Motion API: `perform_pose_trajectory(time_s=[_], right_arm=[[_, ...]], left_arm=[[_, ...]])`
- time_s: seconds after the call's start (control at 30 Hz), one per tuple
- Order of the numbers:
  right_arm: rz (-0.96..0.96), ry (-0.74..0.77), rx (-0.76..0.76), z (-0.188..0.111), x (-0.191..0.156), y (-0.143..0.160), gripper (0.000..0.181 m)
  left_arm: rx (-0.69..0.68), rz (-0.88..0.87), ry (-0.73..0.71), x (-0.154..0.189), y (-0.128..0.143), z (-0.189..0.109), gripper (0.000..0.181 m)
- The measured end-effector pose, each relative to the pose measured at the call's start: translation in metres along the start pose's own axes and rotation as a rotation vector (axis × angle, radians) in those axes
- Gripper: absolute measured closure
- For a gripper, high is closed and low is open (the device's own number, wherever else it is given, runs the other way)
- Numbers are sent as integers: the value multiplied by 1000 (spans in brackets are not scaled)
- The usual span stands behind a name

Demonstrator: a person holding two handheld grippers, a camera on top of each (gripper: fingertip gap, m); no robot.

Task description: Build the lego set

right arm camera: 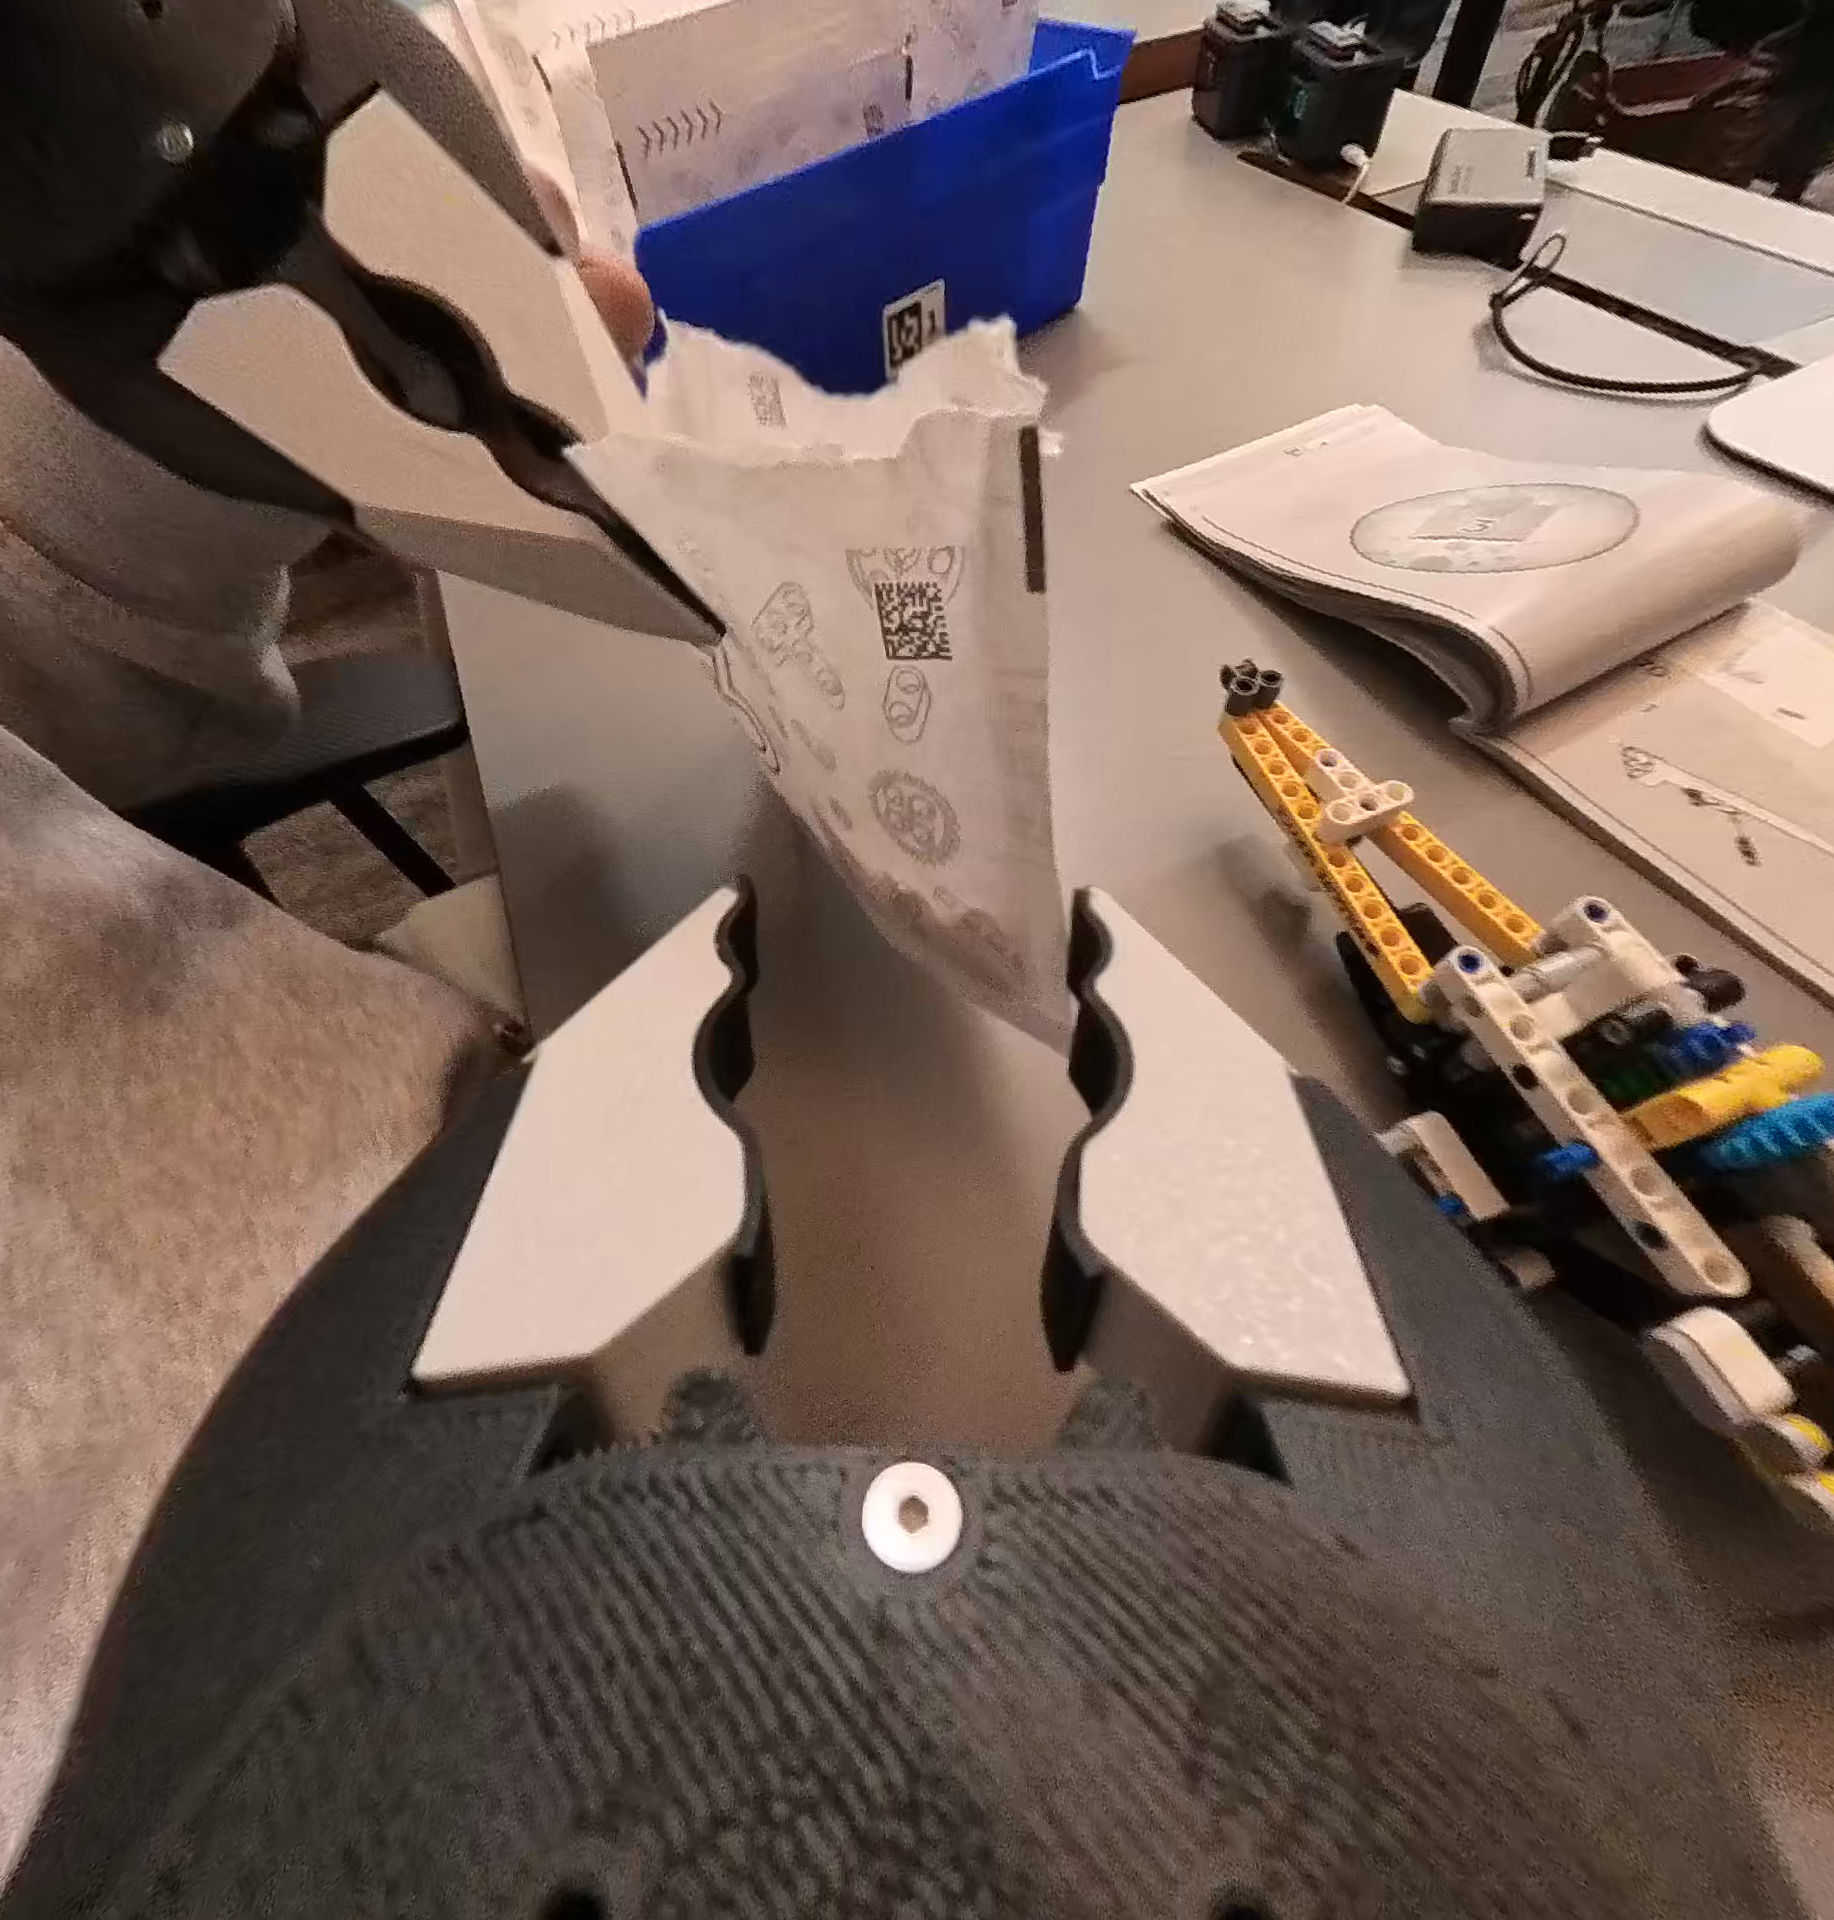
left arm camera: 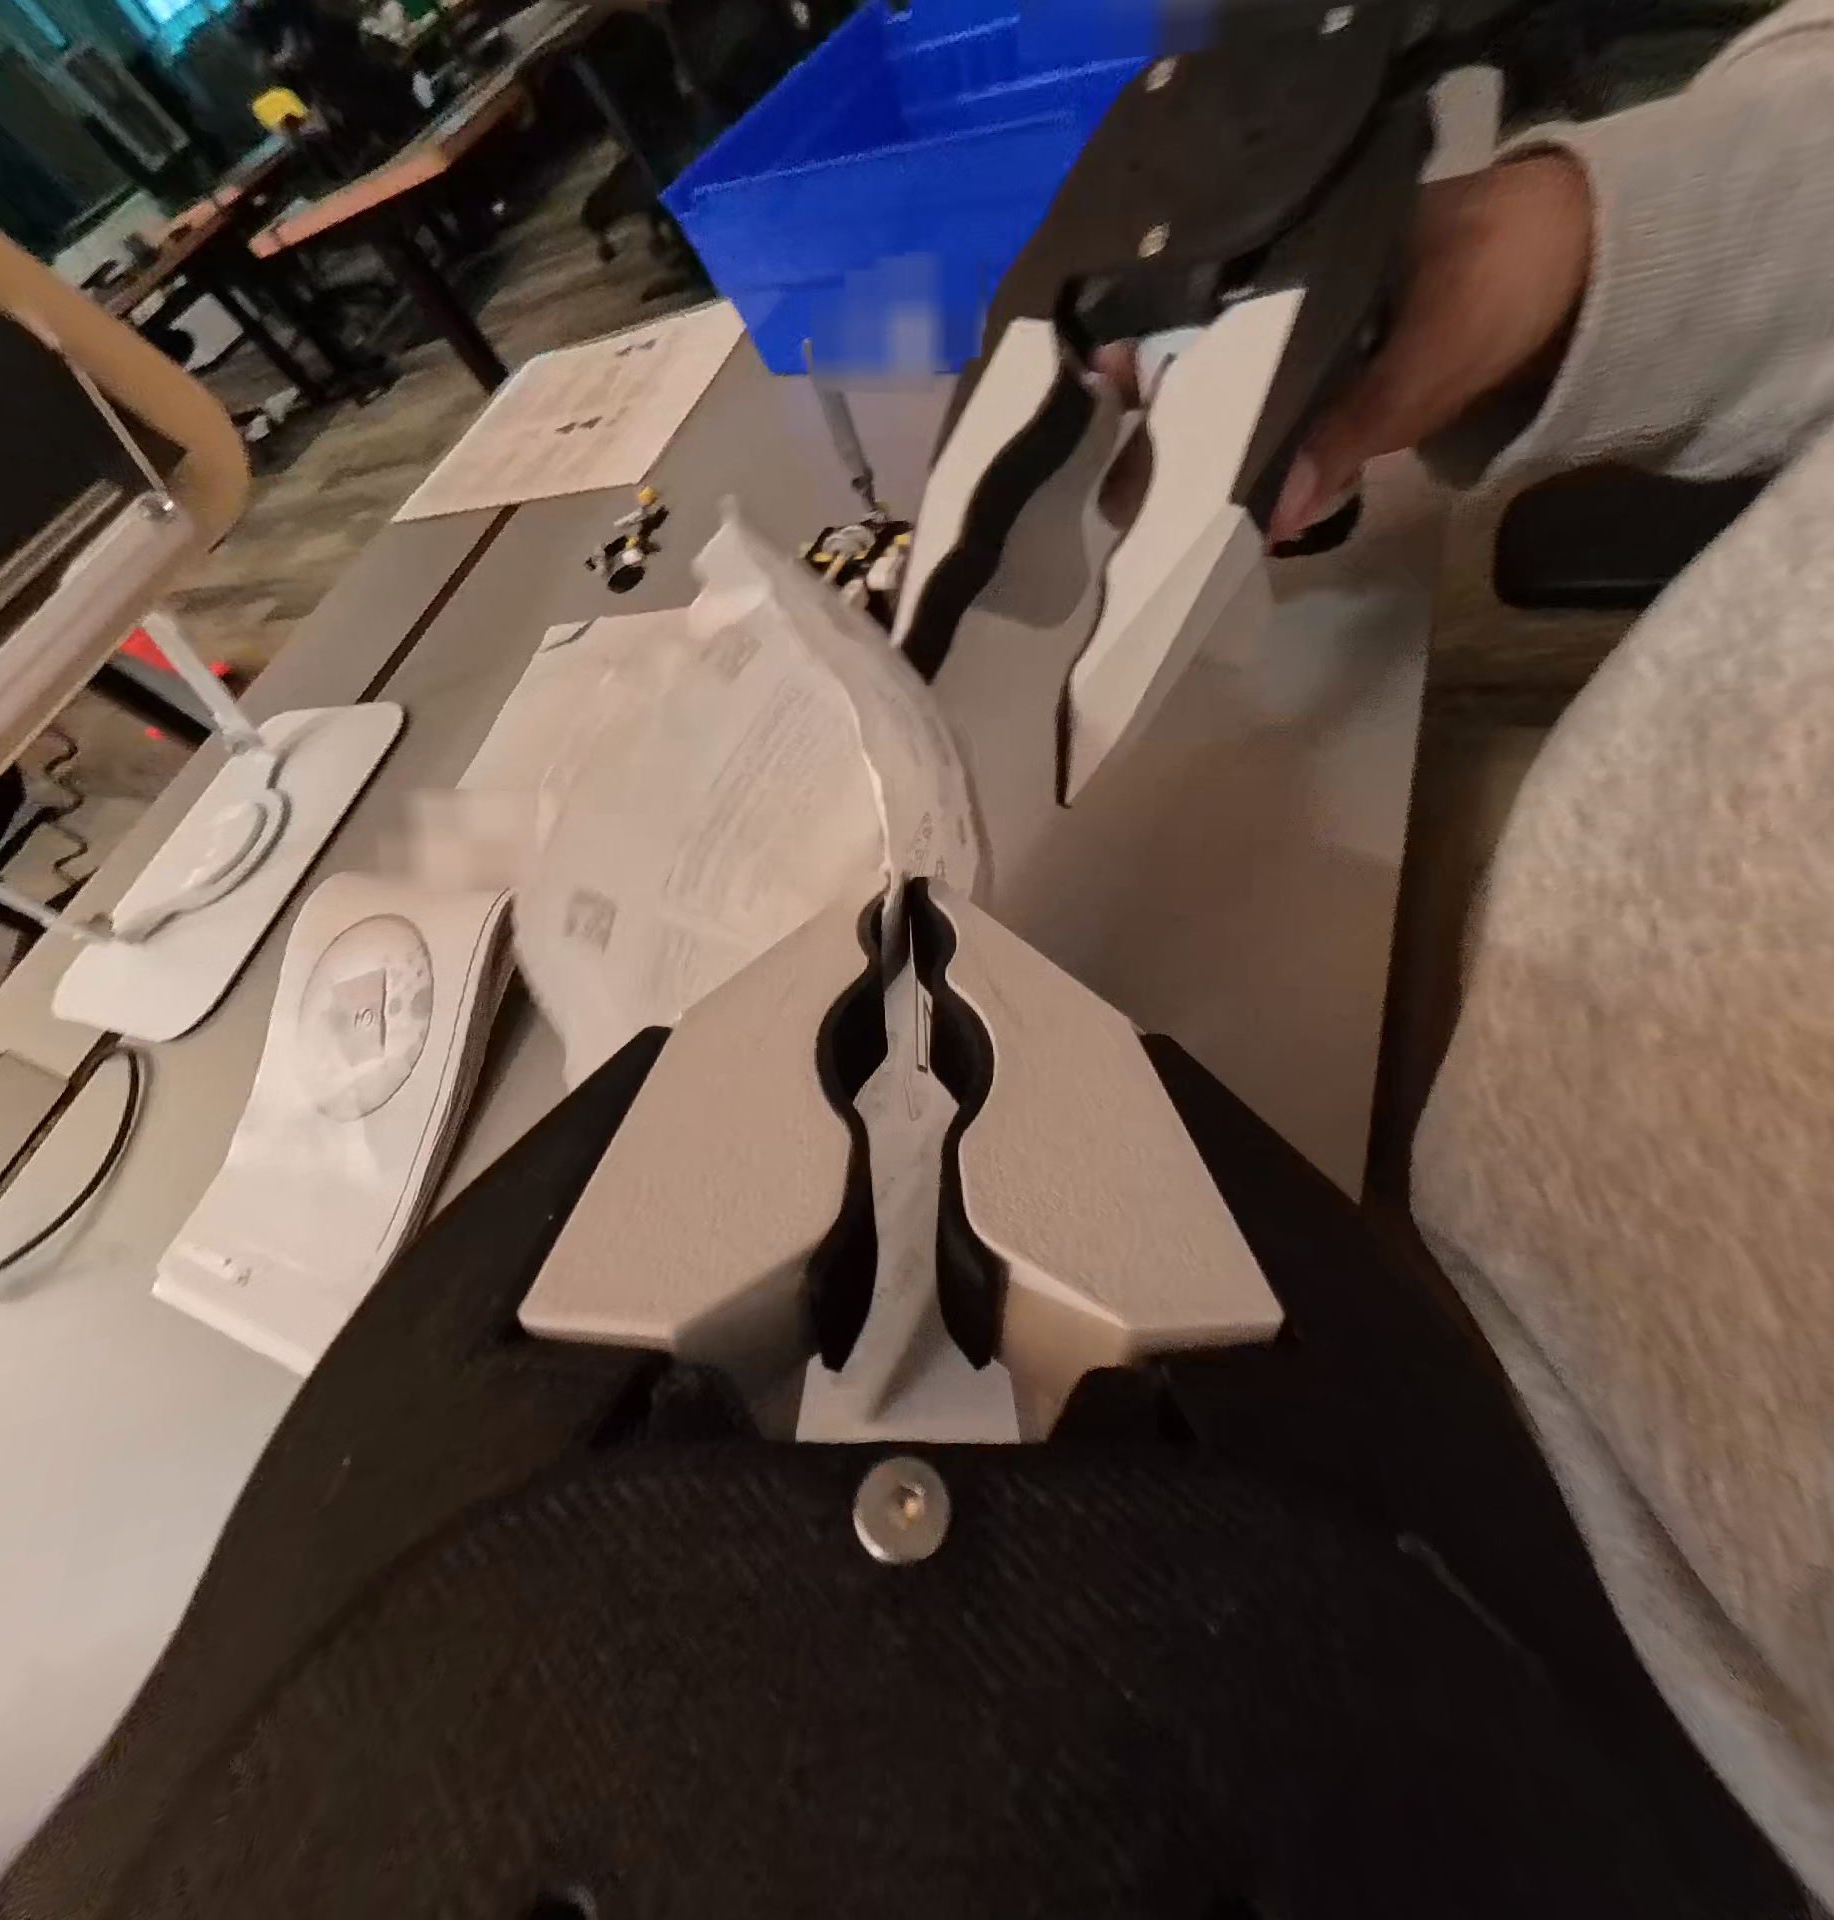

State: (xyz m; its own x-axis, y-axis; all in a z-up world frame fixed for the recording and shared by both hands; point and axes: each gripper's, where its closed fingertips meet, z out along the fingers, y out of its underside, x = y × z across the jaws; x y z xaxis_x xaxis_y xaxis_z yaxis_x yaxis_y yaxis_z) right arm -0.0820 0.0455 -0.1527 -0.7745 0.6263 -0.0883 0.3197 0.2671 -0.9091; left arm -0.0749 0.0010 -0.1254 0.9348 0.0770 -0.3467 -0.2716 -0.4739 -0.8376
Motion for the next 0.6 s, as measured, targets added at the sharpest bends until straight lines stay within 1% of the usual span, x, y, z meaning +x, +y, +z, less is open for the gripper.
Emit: perform_pose_trajectory(time_s=[0.07, 0.17, 0.23, 0.3, 0.4, 0.5, 0.6], right_arm=[[38, -32, 30, 2, -1, -5, 118], [98, -93, 98, -3, -5, -14, 125], [129, -138, 127, -6, -10, -18, 136], [145, -190, 141, -6, -18, -18, 155], [149, -176, 150, -5, -17, -15, 174], [170, -190, 192, -7, -18, -17, 177], [207, -197, 209, -9, -16, -15, 178]], left_arm=[[7, 34, 30, 4, -1, -3, 181], [30, 35, 91, 10, -2, -9, 181], [51, 34, 128, 14, -4, -12, 181], [77, 24, 141, 14, -6, -12, 181], [77, 6, 102, 6, -4, -8, 181], [119, -46, 54, -3, -6, -11, 174], [202, -142, -1, -16, -8, -24, 172]])
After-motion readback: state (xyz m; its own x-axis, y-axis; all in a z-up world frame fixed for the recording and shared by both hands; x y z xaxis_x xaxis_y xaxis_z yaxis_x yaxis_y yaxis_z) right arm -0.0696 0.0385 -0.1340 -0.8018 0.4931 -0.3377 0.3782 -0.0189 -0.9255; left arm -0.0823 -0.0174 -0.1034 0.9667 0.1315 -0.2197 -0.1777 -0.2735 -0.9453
